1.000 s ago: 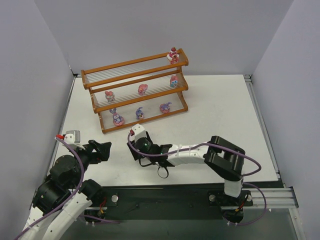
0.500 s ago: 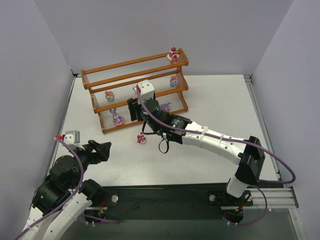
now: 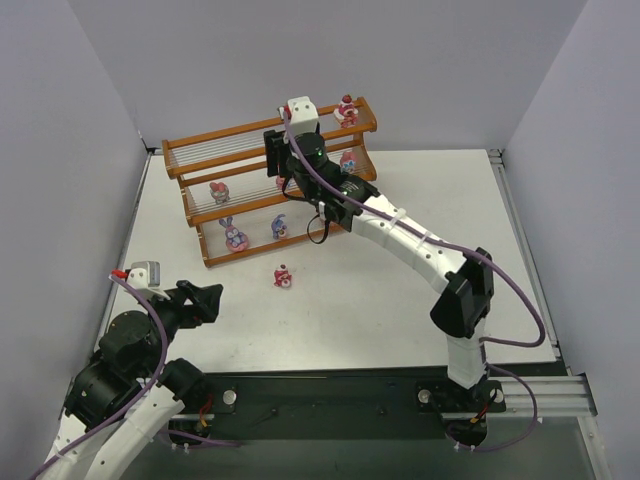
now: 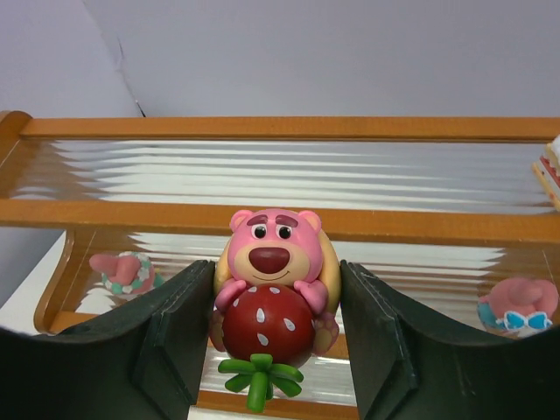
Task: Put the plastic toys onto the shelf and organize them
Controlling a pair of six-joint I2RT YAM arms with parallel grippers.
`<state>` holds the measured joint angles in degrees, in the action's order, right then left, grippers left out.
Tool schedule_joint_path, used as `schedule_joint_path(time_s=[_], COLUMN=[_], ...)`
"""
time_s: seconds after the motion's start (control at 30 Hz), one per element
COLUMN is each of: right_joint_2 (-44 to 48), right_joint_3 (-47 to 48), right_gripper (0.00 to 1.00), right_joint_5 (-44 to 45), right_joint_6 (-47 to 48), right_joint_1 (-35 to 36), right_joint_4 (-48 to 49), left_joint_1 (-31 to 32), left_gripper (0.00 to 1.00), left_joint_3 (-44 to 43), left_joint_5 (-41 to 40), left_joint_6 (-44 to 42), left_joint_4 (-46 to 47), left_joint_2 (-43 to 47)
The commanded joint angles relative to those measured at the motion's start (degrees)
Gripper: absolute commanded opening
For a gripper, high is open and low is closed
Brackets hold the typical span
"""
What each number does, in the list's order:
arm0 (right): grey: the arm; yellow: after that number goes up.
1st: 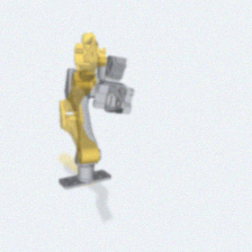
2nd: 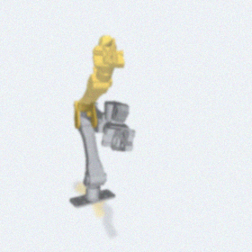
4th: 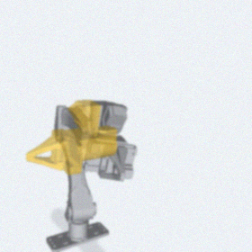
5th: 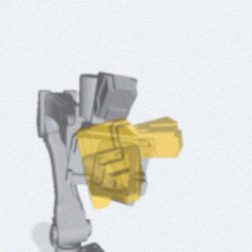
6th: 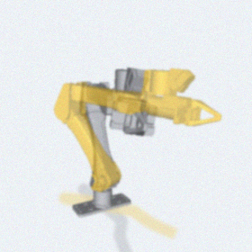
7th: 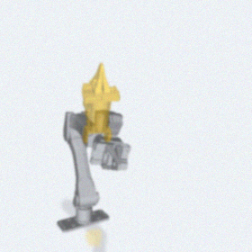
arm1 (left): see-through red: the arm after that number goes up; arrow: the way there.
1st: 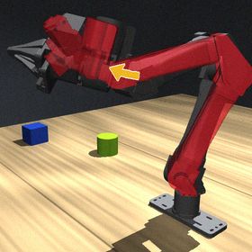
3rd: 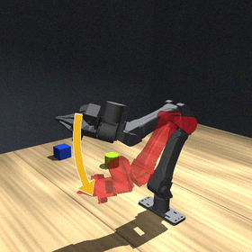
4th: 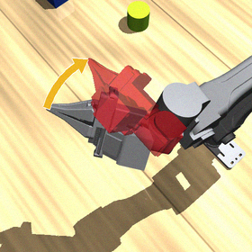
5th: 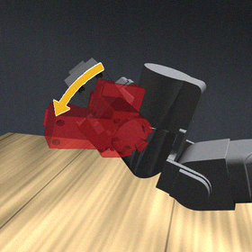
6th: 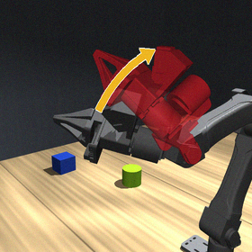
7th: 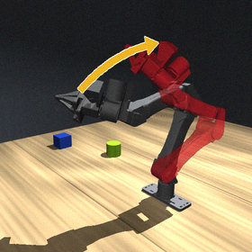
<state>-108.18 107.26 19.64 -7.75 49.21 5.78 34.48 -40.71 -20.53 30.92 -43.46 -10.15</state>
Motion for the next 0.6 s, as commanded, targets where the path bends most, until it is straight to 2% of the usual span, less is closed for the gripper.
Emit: schedule_joint_path(time_s=[0.0, 0.27, 0.57], right_joint_2=[-4.0, -8.8, -11.3], right_joint_3=[6.9, 12.1, 13.1], right_gripper=[0.01, 0.02, 0.05], right_joint_5=[-2.6, -3.9, -3.4], right_joint_6=[1.9, 2.7, 4.7], right_joint_1=[-2.0, -4.5, -5.2], right_joint_4=[1.9, 4.4, 9.7], left_joint_1=[0.3, 0.3, 0.3], left_gripper=[0.89, 0.89, 0.89], left_joint_3=[0.1, 0.1, 0.0], left_joint_5=[0.6, 0.6, 0.4], left_joint_6=[-0.4, -0.4, -0.5], left_joint_4=[1.8, 1.9, 1.8], left_joint_2=[-0.3, -0.2, -0.1])
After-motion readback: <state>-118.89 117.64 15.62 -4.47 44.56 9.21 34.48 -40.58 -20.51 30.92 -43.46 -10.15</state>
